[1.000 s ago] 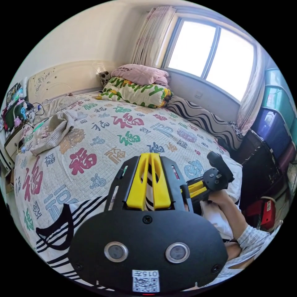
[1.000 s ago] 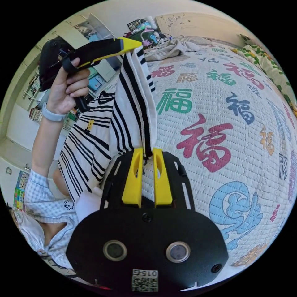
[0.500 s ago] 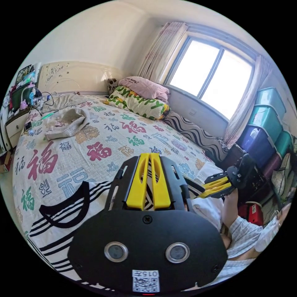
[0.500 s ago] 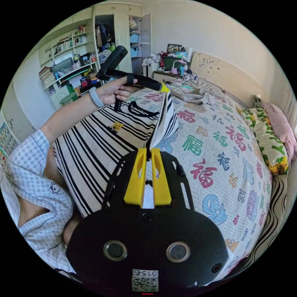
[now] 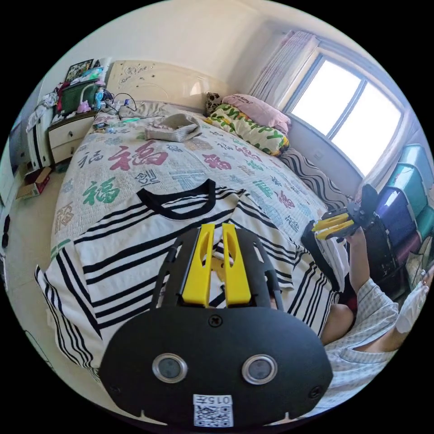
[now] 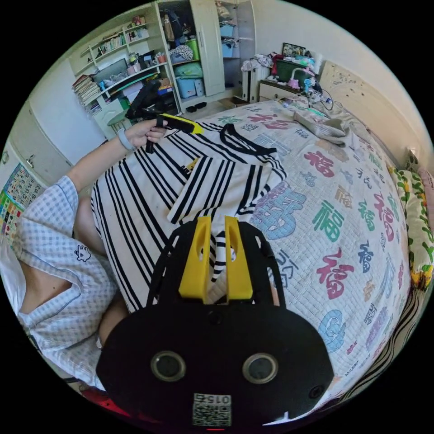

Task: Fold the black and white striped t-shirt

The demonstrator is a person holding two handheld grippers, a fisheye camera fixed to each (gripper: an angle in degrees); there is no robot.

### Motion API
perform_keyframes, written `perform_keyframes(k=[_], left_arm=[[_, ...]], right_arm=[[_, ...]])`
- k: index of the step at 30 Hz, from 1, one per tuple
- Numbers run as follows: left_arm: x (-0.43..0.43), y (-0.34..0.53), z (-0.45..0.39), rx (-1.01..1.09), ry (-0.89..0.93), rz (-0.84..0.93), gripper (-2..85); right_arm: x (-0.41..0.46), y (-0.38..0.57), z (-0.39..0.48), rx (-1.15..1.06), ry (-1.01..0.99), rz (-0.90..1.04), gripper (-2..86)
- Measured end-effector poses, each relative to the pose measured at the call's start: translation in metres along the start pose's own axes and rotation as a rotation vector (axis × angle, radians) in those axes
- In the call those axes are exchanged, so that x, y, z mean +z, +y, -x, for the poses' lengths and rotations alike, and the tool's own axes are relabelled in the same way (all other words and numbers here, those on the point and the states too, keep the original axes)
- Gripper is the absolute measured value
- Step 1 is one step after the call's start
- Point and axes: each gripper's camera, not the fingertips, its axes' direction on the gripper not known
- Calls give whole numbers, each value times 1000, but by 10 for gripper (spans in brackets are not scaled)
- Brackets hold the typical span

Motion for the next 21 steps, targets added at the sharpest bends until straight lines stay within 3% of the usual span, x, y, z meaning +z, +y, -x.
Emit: perform_keyframes(k=[4,8,11,16,21], left_arm=[[56,-54,-48,103,52,49,79],[133,-93,-71,106,21,169,82],[184,-112,-85,126,-38,281,48],[194,-140,-104,107,16,138,6],[225,-157,-129,131,-47,137,1]], right_arm=[[55,-13,-2,-72,-77,129,97],[89,-14,12,-116,15,172,90],[95,-11,19,-118,87,140,35],[103,4,-1,18,219,141,1],[119,10,-2,21,187,185,3]])
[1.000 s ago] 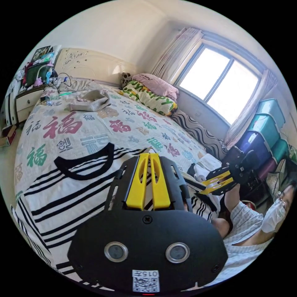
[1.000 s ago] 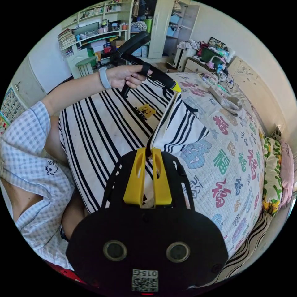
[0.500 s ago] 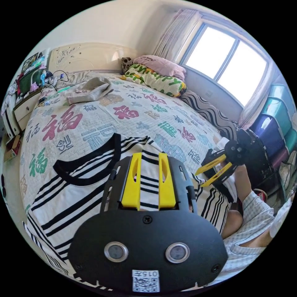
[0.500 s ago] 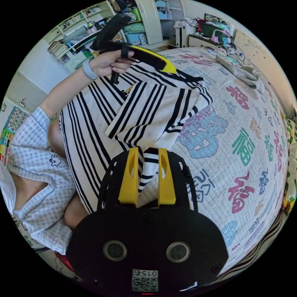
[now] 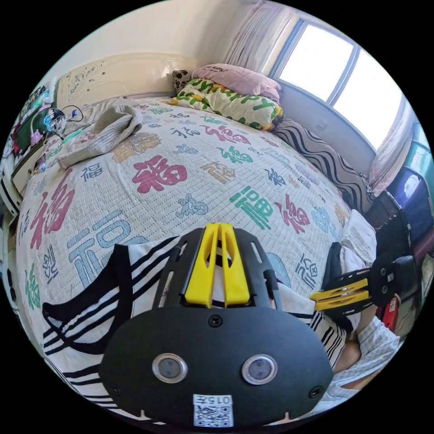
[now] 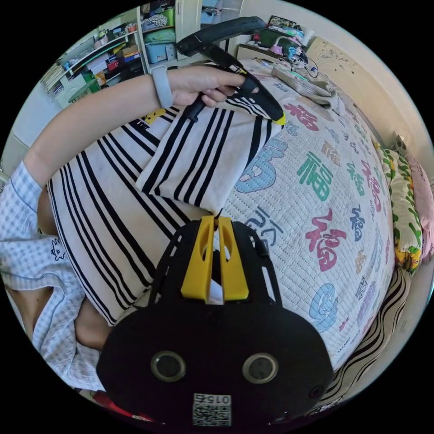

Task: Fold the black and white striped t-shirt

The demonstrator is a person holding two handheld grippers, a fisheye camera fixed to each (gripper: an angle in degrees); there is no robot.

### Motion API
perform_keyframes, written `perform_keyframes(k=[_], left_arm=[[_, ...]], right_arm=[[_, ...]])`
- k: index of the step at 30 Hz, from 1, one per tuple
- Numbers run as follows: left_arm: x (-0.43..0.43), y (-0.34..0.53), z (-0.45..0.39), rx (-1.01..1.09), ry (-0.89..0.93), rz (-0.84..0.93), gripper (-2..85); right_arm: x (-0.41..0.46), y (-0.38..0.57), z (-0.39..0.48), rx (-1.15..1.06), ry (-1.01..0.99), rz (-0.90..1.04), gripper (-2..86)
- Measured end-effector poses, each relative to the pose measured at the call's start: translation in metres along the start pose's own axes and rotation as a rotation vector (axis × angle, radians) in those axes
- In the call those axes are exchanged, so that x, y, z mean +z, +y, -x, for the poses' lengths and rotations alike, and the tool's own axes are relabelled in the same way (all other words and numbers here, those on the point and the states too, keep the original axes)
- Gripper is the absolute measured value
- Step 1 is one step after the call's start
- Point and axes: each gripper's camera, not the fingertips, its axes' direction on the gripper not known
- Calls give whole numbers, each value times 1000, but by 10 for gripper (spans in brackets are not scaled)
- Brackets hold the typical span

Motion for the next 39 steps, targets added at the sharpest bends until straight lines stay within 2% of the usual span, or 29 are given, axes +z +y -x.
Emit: perform_keyframes(k=[5,7,9,11,13,15,19,23,25,27,28,30,33,36,39], left_arm=[[6,-9,-12,6,-84,26,9],[-24,-4,-10,16,-49,-56,18],[-46,5,-9,51,-26,-80,27],[-54,14,-6,56,-23,-45,40],[-39,23,-3,66,-31,107,54],[-27,33,-5,86,-63,166,55],[-13,46,-5,51,-83,138,51],[-15,44,-9,43,-110,138,39],[-27,47,-12,35,-108,103,20],[-50,57,-13,31,-32,13,18],[-65,66,-14,32,13,-26,21],[-84,81,-17,54,3,-43,39],[-95,104,-7,17,-88,3,59],[-85,114,11,-42,-81,78,66],[-77,115,18,-53,-86,76,55]], right_arm=[[-3,12,-1,33,9,-83,45],[-22,28,-4,52,-23,-295,50],[-22,29,3,35,-35,-364,51],[-5,17,16,15,35,-294,56],[28,-3,28,-2,126,-153,58],[51,-13,32,-28,135,-62,40],[67,-9,29,-23,145,-46,4],[73,-1,20,-8,103,-74,4],[63,12,16,9,75,-175,9],[47,26,17,-8,37,-311,14],[38,34,23,-49,5,-398,22],[37,36,38,-136,-35,-452,46],[65,18,69,-255,16,-326,64],[99,1,84,-303,88,-204,60],[120,-3,94,-378,103,-139,4]])
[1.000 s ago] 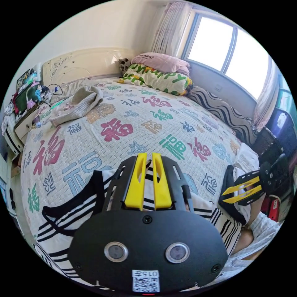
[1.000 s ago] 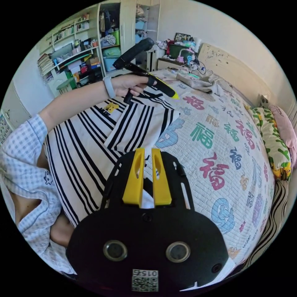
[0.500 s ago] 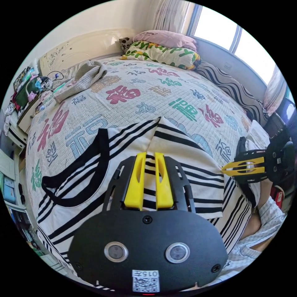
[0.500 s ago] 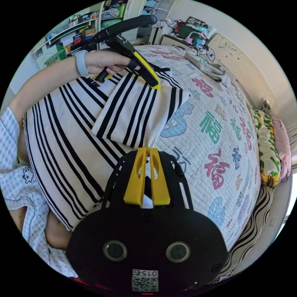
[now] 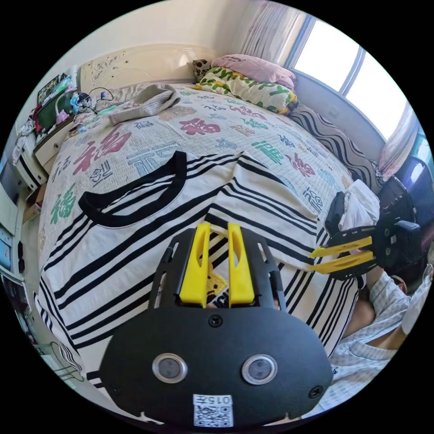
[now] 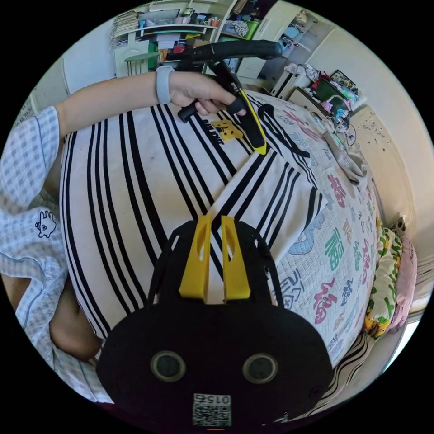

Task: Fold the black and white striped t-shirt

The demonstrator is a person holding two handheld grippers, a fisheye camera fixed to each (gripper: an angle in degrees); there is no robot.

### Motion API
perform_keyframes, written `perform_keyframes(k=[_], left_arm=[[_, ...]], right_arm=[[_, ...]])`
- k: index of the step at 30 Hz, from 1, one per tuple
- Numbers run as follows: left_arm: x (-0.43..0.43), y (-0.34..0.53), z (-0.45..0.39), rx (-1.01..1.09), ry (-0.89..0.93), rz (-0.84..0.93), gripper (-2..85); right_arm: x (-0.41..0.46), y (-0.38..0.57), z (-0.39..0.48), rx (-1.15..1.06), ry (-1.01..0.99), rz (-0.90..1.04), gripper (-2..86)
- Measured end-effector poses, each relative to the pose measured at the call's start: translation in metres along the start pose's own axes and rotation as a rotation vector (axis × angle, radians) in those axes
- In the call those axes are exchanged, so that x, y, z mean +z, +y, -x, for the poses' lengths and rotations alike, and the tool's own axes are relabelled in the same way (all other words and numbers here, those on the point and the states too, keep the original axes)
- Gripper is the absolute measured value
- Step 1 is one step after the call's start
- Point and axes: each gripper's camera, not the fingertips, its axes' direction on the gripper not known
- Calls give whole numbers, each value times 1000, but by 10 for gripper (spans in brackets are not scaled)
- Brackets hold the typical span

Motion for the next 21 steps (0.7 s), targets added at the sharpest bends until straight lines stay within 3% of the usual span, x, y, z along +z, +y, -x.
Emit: perform_keyframes(k=[5,8,11,16,21], left_arm=[[-8,-1,1,36,-47,-28,11],[-18,5,2,61,-142,-61,6],[-15,14,17,48,-94,-56,7],[-90,62,57,-36,35,-302,23],[-203,160,129,-188,23,-507,53]], right_arm=[[5,8,7,-123,-59,-18,-9],[19,5,-5,-88,-172,21,-10],[22,9,-13,-68,-194,-18,-10],[14,21,-39,23,-246,-199,-4],[14,17,-58,114,-224,-303,24]])
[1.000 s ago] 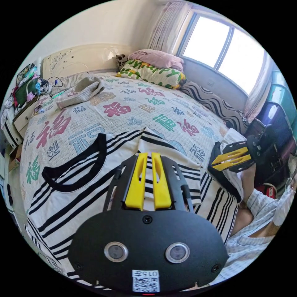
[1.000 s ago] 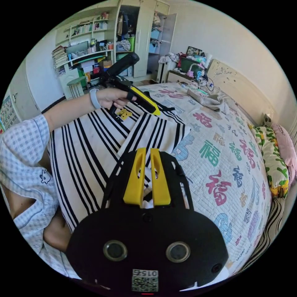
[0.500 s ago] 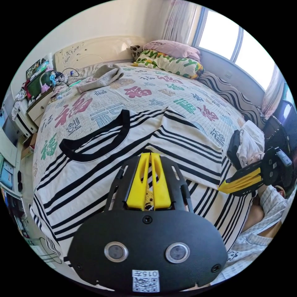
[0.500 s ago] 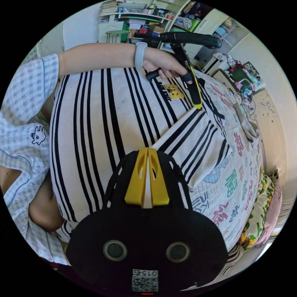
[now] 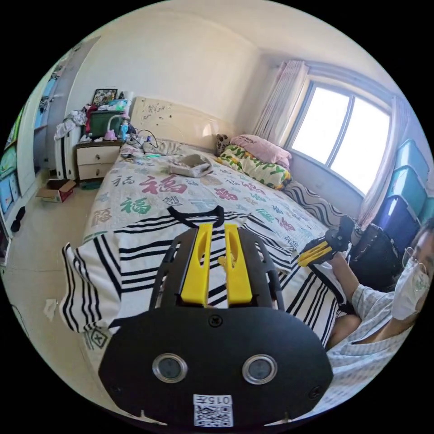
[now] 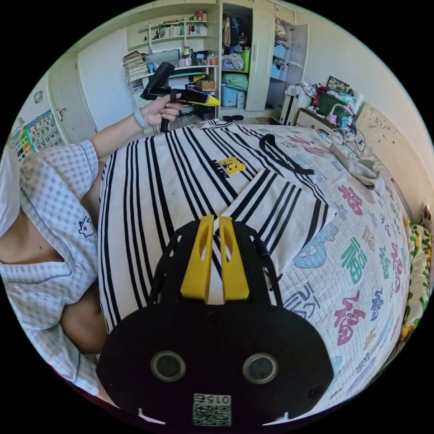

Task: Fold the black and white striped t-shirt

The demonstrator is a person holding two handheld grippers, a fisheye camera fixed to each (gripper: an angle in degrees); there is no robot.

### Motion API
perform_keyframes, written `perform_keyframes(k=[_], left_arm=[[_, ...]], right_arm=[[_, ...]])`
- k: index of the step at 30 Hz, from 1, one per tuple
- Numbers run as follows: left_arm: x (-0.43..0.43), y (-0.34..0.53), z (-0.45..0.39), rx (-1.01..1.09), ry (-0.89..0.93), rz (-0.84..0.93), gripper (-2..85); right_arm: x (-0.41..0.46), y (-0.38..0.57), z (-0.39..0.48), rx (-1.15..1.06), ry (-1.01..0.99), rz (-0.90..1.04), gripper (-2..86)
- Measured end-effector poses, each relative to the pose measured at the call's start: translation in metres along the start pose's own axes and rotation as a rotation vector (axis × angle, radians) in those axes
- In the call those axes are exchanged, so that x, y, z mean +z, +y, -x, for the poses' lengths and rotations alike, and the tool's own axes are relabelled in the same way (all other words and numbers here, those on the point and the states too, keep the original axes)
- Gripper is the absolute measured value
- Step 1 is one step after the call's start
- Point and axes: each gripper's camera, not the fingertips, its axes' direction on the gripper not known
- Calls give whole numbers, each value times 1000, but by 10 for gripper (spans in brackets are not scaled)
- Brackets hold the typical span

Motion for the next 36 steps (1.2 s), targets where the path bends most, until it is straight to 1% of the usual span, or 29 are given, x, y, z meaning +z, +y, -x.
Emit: perform_keyframes(k=[1,2,4,5,7,9,12,13,14,15,16,17,19,20,22,24,25,27,29,31,35,36], left_arm=[[-35,10,24,-31,-51,-18,57],[-51,17,37,-48,-80,-22,58],[-108,53,92,-152,-201,-45,64],[-120,64,107,-181,-225,-55,65],[-152,108,163,-304,-262,-87,68],[-161,139,204,-399,-210,-112,73],[-153,170,257,-498,-37,-115,80],[-147,173,270,-500,28,-91,83],[-145,173,275,-492,54,-82,83],[-143,171,280,-456,86,-69,85],[-144,170,284,-409,91,-70,87],[-146,171,286,-387,88,-77,89],[-151,180,297,-326,96,-150,94],[-152,183,300,-315,110,-173,96],[-150,191,310,-184,204,-207,100],[-145,198,321,-172,236,-208,100],[-140,201,327,-168,296,-202,98],[-137,205,335,-169,341,-199,87],[-142,211,340,-167,341,-225,71],[-153,219,346,-159,378,-283,48],[-163,226,357,-161,417,-304,9],[-166,228,360,-163,421,-311,7]], right_arm=[[3,-6,-2,16,13,12,31],[5,-10,-3,24,20,21,34],[15,-32,-8,82,17,48,40],[17,-38,-11,99,-1,52,40],[30,-71,-23,171,-92,119,43],[42,-105,-30,206,-126,180,47],[69,-181,-22,153,-81,202,50],[86,-218,-12,100,-59,216,51],[97,-237,-7,67,-53,226,52],[120,-275,5,4,-45,247,54],[145,-314,17,-42,-50,253,55],[158,-332,23,-64,-64,248,56],[215,-406,44,-110,-128,238,63],[230,-423,49,-120,-136,253,66],[298,-484,71,-153,-108,374,82],[345,-519,88,-175,-28,460,89],[373,-538,99,-193,39,509,91],[407,-558,111,-219,130,545,94],[437,-571,116,-212,230,580,97],[475,-578,116,-179,307,674,105],[504,-586,119,-117,308,712,85],[509,-588,123,-118,311,717,50]])
